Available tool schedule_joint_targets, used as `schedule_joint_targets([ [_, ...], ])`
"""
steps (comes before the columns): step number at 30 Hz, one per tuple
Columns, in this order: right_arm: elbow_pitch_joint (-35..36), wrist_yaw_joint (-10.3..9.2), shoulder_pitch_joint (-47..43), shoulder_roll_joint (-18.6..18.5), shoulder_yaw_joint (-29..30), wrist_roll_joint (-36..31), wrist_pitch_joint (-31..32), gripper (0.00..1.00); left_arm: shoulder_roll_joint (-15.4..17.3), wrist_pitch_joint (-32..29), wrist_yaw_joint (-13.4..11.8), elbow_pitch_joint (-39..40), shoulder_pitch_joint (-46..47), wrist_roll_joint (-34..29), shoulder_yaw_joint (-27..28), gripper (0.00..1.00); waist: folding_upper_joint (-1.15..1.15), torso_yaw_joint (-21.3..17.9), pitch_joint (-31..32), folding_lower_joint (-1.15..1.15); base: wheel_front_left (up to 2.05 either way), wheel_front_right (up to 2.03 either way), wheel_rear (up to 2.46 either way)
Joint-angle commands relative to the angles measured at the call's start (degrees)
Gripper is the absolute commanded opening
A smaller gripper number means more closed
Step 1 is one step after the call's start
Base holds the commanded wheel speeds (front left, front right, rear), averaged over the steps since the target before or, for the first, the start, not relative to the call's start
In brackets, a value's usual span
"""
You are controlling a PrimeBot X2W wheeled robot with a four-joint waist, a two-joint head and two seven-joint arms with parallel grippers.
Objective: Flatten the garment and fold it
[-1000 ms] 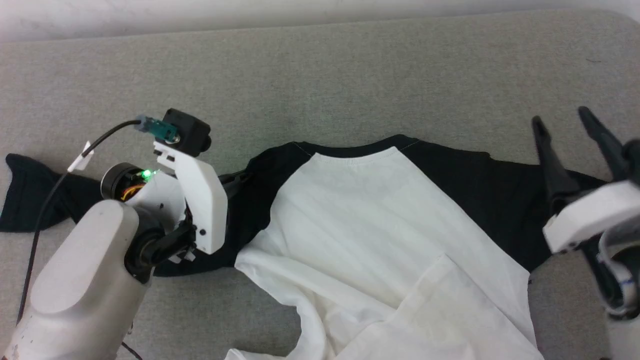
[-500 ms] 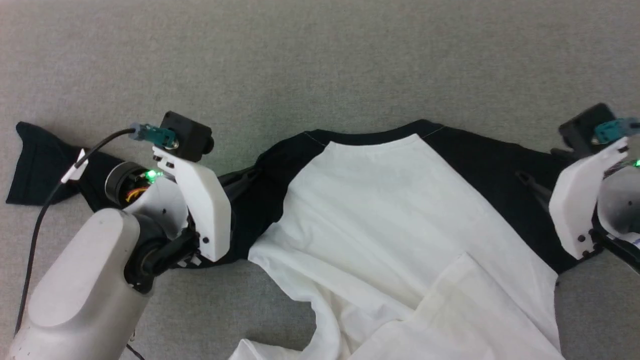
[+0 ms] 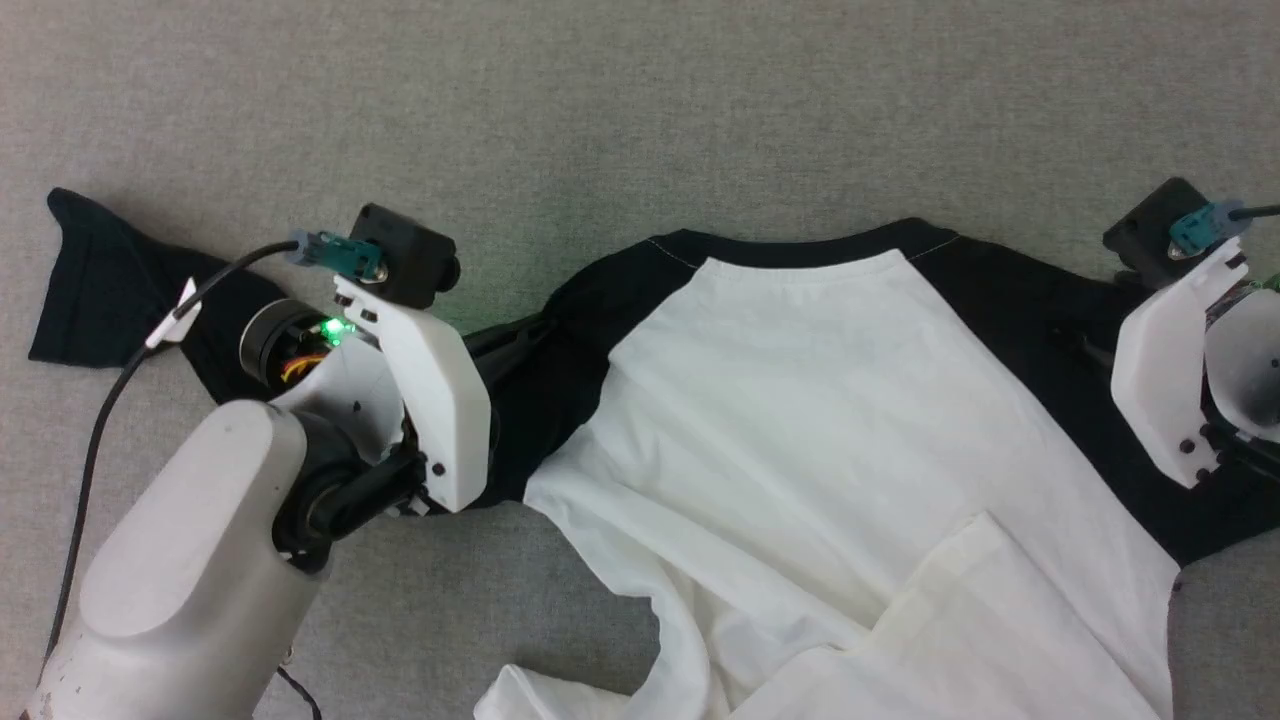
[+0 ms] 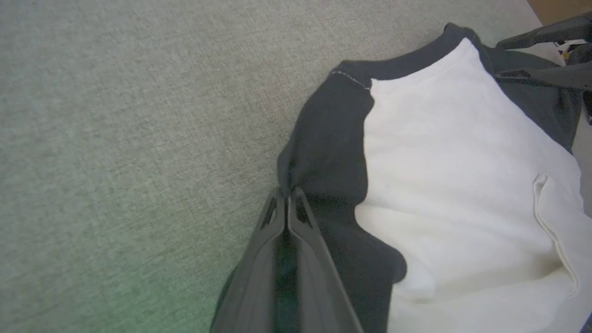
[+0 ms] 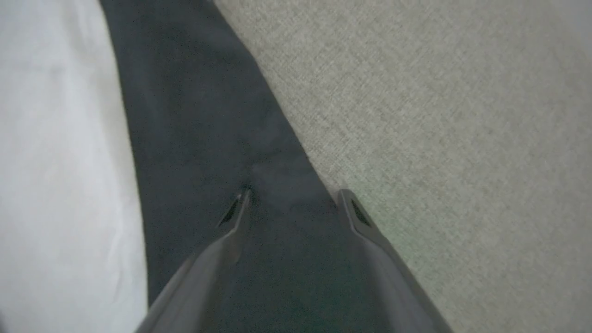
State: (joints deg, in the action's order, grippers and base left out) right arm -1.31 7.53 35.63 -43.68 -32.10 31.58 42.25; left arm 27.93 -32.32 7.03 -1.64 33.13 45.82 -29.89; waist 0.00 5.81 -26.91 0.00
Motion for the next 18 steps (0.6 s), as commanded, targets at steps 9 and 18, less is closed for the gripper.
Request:
schedule_joint_targets([
  [9,-3.5,-0.04,0.3,0.1,-2.4,1.6,-0.9,0.00,-0.2,2.0,0.3,-1.3,1.1,0.9,-0.3,0.00,0.00,0.8,-1.2,0.00,0.00,0.00,0.00],
  [18,-2.4,-0.04,-0.3,6.7,8.7,-3.6,-19.0,0.00,-1.8,15.1,-0.1,-1.5,-0.1,0.8,4.8,0.00,0.00,-0.7,3.0,0.00,0.00,0.00,0.00],
])
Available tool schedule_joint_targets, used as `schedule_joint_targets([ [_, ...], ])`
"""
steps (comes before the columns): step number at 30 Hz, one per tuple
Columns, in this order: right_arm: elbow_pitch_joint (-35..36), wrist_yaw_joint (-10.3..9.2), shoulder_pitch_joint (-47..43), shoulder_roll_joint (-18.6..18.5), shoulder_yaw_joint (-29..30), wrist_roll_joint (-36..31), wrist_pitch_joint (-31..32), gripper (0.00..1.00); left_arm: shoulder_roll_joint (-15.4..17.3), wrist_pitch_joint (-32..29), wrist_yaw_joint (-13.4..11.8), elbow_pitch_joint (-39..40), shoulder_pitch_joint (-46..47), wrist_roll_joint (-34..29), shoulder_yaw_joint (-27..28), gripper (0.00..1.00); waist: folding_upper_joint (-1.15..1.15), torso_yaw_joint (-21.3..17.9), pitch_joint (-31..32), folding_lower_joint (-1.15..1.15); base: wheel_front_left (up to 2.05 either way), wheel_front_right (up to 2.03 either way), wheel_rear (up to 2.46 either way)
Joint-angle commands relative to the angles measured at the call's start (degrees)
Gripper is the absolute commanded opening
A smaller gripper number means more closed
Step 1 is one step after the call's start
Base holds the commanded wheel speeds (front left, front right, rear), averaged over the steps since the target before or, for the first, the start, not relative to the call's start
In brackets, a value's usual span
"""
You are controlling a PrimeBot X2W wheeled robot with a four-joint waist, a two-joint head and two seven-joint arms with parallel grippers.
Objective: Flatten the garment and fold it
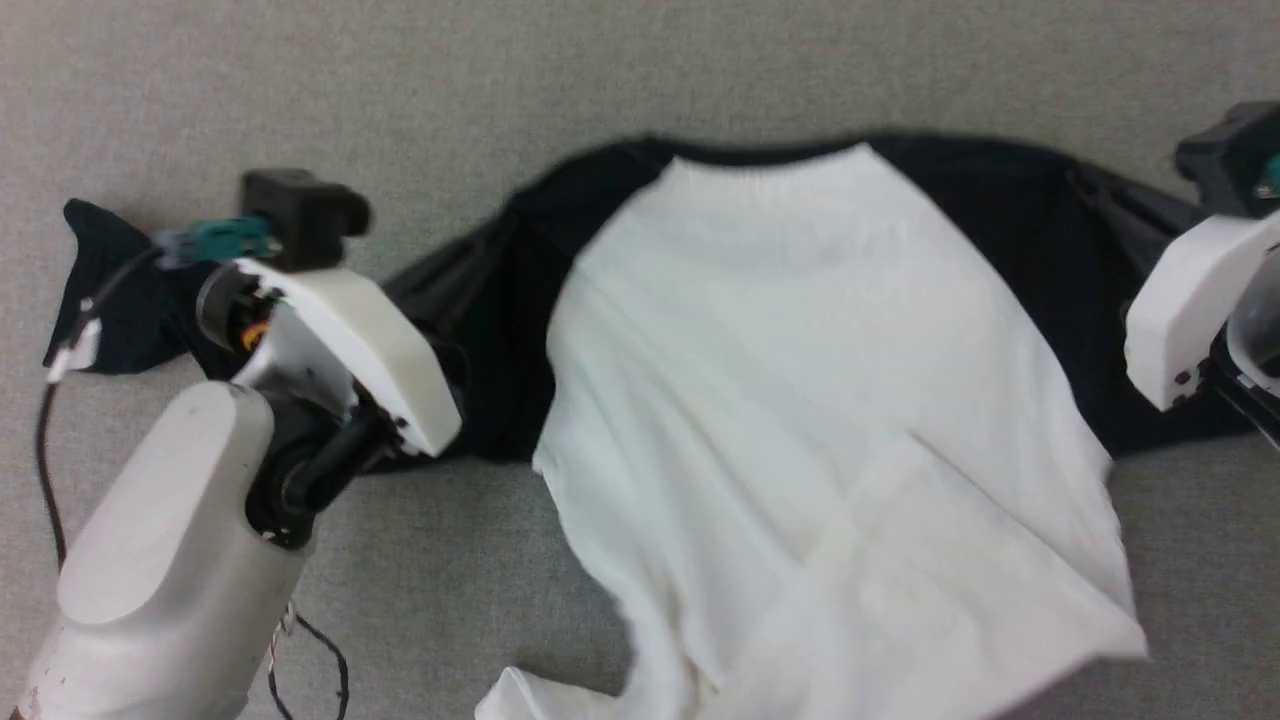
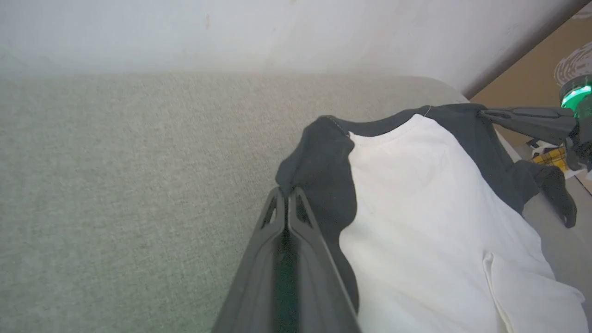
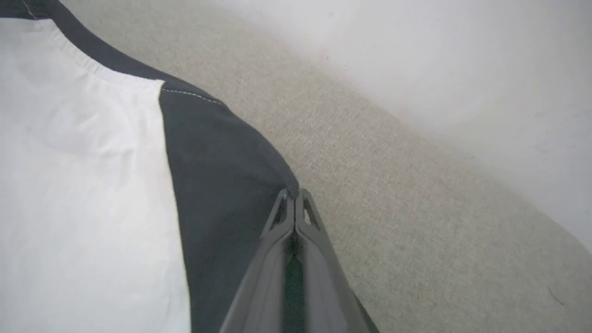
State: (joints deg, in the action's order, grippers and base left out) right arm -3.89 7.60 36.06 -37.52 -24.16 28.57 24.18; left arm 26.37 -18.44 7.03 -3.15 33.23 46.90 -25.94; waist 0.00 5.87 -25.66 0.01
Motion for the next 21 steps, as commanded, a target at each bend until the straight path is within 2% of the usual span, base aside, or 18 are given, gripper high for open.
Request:
schedule_joint_targets([
  [1,0.6,-0.11,-1.3,1.6,2.4,-1.2,-2.8,0.00,-0.6,3.7,-0.6,0.0,-0.3,-0.8,1.8,0.00,0.00,-1.0,2.5,-0.01,0.00,0.00,0.00],
  [6,3.7,-0.11,-4.4,5.9,8.6,-5.1,-9.4,0.00,-2.4,13.1,-2.5,1.3,-1.1,-2.0,6.0,0.00,0.00,-2.0,6.9,-0.01,0.00,0.00,0.00],
  [10,7.1,-0.11,-4.5,8.7,11.4,-7.8,-11.7,0.00,-3.0,16.5,-4.2,3.6,0.4,-3.5,7.6,0.00,0.00,-2.7,10.4,-0.01,0.00,0.00,0.00],
  [15,9.3,-0.11,-0.6,11.8,12.2,-8.8,-11.4,0.00,-3.5,16.4,-6.5,4.6,6.2,-7.0,7.2,0.00,0.00,-3.4,15.0,-0.01,0.00,0.00,0.00],
  [21,6.3,-0.11,8.5,13.6,10.4,-10.0,-11.0,0.00,-4.4,13.5,-8.1,0.3,15.4,-10.9,5.1,0.00,0.00,-3.8,20.0,-0.01,0.00,0.00,0.00],
])
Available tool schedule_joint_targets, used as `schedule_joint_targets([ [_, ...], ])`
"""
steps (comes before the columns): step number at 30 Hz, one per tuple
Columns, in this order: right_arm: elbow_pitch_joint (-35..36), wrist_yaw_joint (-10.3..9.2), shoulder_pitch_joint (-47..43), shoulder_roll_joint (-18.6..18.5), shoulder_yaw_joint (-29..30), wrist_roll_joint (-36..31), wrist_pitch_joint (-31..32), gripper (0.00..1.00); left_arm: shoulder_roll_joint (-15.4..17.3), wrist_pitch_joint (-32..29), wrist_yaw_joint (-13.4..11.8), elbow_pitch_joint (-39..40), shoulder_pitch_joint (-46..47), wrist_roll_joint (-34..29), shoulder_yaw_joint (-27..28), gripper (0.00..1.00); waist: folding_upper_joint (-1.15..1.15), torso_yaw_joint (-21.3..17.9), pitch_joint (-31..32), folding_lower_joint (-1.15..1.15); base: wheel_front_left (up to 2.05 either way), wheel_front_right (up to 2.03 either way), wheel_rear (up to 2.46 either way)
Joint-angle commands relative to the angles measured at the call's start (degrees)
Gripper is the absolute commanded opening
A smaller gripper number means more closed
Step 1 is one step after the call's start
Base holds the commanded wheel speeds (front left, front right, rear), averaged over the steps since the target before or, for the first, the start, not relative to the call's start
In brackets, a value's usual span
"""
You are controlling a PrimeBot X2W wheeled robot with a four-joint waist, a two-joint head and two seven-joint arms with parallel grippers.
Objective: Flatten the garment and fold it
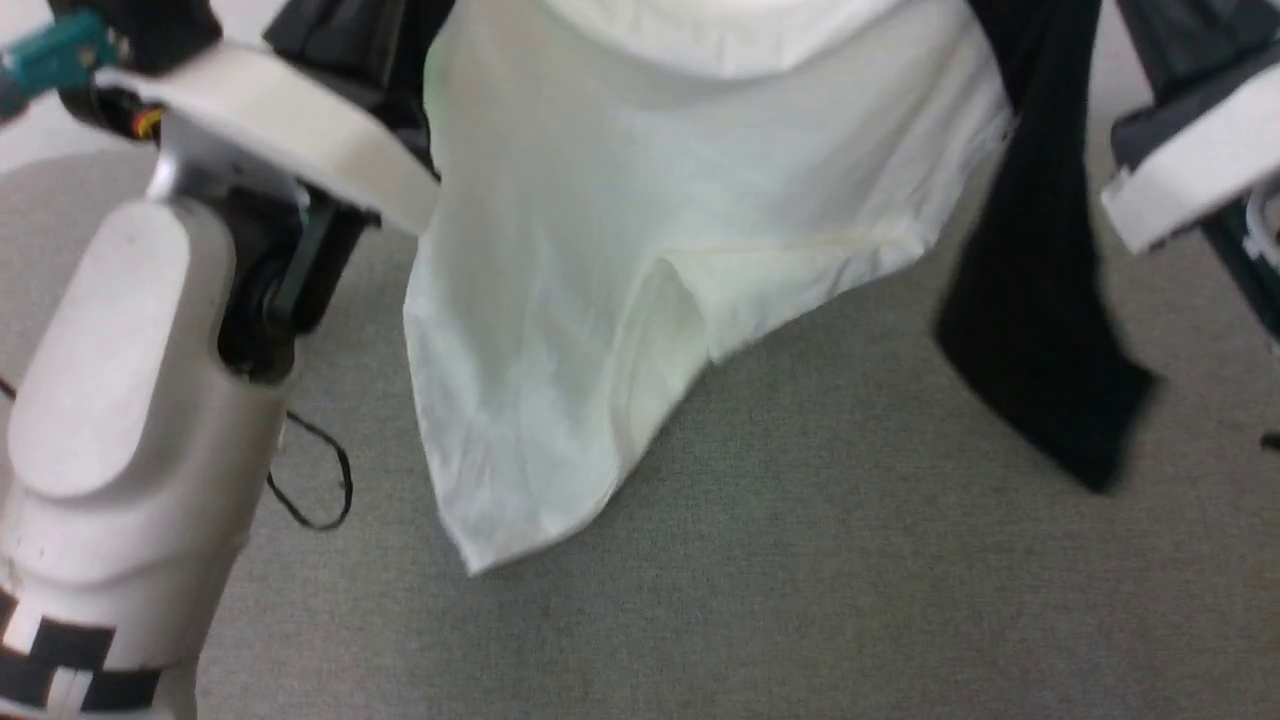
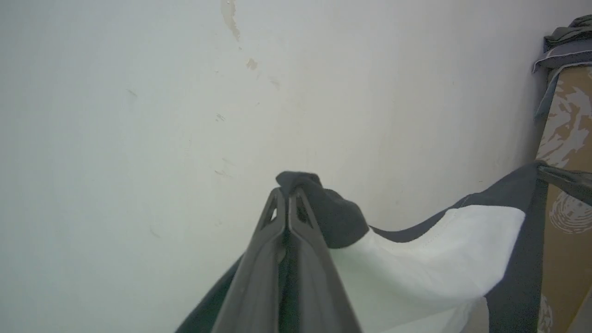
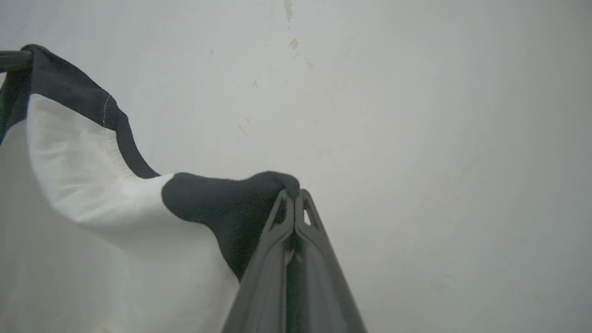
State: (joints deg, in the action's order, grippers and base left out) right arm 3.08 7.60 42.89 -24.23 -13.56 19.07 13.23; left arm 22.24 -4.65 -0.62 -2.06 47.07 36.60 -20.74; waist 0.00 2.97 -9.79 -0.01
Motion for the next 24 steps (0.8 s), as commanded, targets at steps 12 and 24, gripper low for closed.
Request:
schedule_joint_targets([
  [12,-14.3,-0.11,18.5,2.6,-5.6,-1.2,0.8,0.00,0.6,-5.7,-1.6,-12.9,14.9,-2.3,0.0,0.00,0.00,-3.4,5.7,0.01,0.00,0.00,0.00],
  [24,-25.3,-0.11,29.8,4.3,-10.1,-1.2,2.7,0.00,1.1,-5.5,-2.4,-19.0,23.1,-5.0,-0.7,0.00,0.00,-4.8,-3.8,0.01,0.00,0.00,0.00],
])
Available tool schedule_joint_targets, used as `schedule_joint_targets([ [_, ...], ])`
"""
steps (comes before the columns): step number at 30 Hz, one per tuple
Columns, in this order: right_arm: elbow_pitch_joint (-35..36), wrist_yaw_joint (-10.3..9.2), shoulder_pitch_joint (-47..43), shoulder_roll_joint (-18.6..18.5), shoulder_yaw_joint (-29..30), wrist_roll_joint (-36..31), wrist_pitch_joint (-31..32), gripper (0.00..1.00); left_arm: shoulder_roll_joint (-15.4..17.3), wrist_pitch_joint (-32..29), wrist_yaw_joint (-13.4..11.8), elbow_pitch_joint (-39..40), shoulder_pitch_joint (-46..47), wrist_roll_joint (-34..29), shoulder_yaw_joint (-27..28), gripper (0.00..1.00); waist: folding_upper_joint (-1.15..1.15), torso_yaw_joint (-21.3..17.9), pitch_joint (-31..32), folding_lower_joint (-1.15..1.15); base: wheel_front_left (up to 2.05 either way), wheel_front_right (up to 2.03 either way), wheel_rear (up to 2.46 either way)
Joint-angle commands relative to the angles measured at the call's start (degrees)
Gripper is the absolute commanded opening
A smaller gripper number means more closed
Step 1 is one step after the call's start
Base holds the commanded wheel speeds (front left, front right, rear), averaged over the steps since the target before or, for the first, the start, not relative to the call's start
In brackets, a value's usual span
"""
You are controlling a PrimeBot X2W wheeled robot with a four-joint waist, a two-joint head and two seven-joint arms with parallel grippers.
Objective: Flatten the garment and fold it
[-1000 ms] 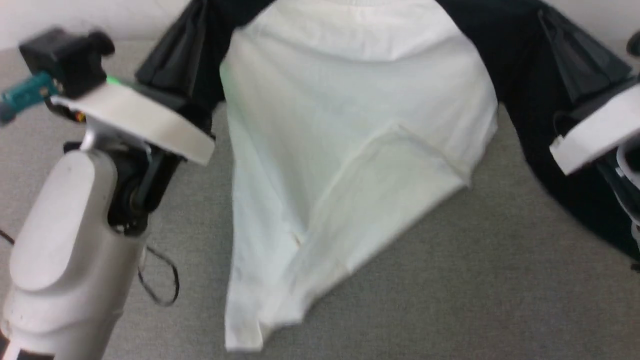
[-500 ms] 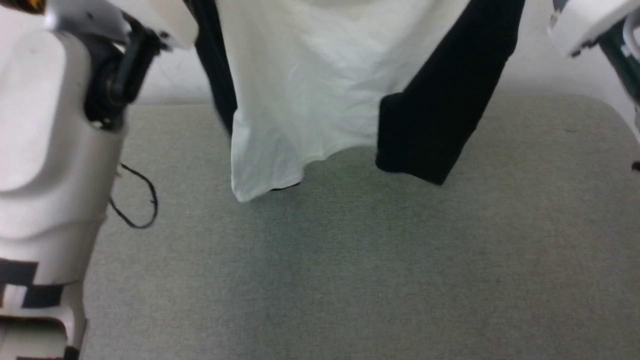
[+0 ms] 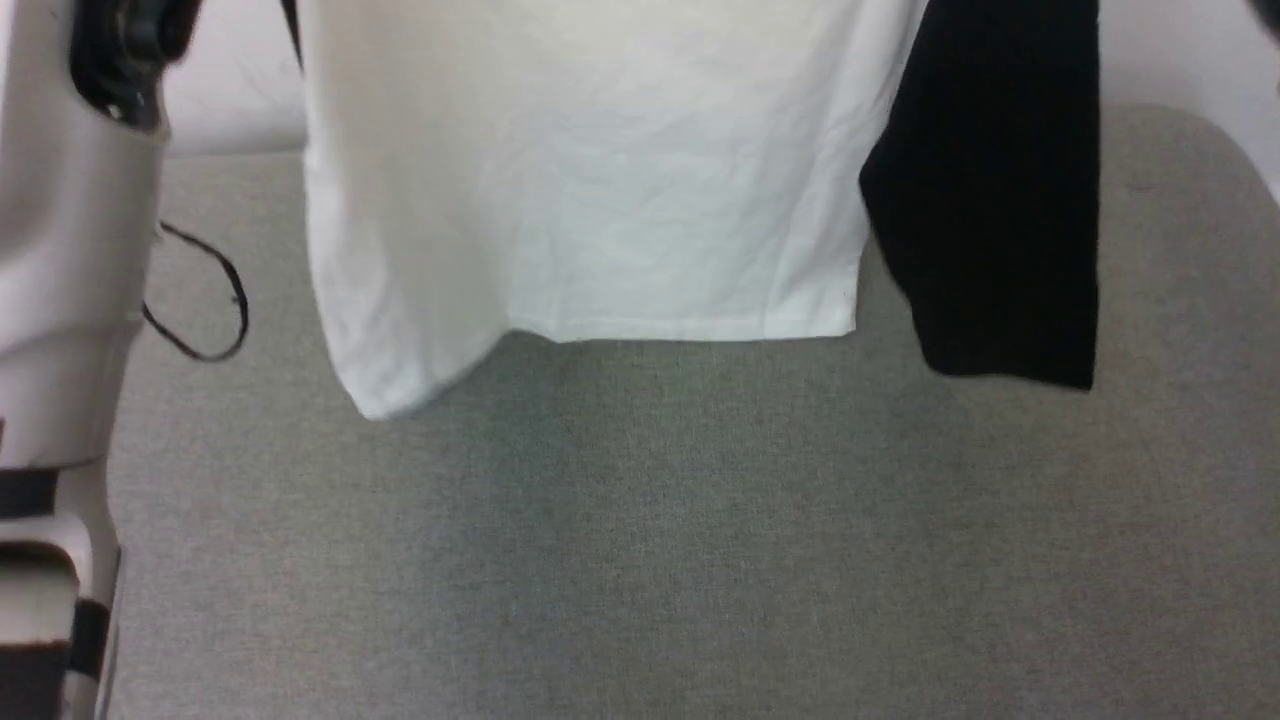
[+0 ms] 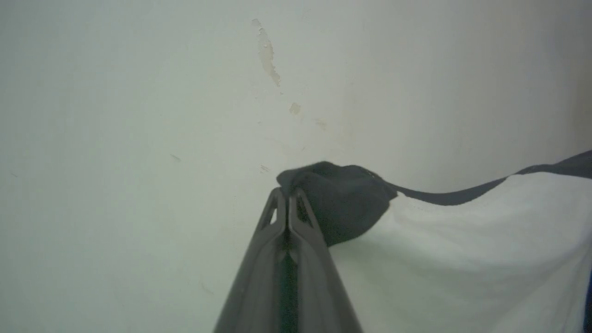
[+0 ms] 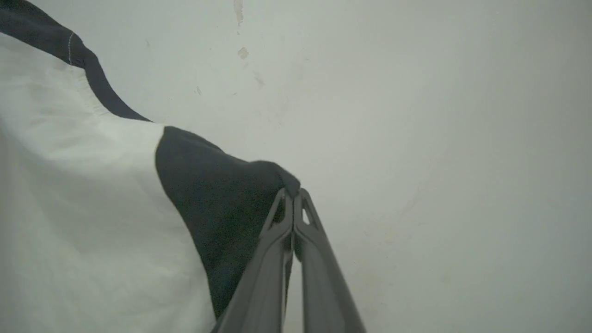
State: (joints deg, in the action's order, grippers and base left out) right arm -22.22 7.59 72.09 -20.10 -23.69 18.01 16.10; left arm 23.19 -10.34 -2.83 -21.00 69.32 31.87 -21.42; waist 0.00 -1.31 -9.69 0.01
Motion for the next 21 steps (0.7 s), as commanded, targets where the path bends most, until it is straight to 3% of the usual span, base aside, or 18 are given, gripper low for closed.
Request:
schedule_joint_targets([
  [1,-0.9,-0.10,2.0,0.3,-0.2,-0.6,-0.2,0.00,0.0,0.4,-0.1,-0.5,2.1,-0.6,-0.1,0.00,0.00,-0.5,-5.3,-0.01,0.00,0.00,0.00],
  [10,-7.0,-0.10,19.9,0.5,-0.8,-7.4,-2.8,0.00,0.2,6.3,-1.5,-4.8,17.5,-6.0,0.1,0.00,0.00,-0.1,-20.4,-0.01,0.00,0.00,0.00],
  [16,-10.0,-0.10,30.9,0.0,-3.1,-12.7,-7.0,0.00,0.1,12.6,-2.4,-6.3,25.5,-8.8,0.5,0.00,0.00,0.3,-27.5,-0.01,0.00,0.00,0.00],
  [21,-12.1,-0.10,34.4,-0.8,-4.2,-14.8,-10.4,0.00,-0.4,19.0,-2.3,-7.6,27.6,-9.3,1.1,0.00,0.00,0.9,-31.6,-0.01,0.00,0.00,0.00],
])
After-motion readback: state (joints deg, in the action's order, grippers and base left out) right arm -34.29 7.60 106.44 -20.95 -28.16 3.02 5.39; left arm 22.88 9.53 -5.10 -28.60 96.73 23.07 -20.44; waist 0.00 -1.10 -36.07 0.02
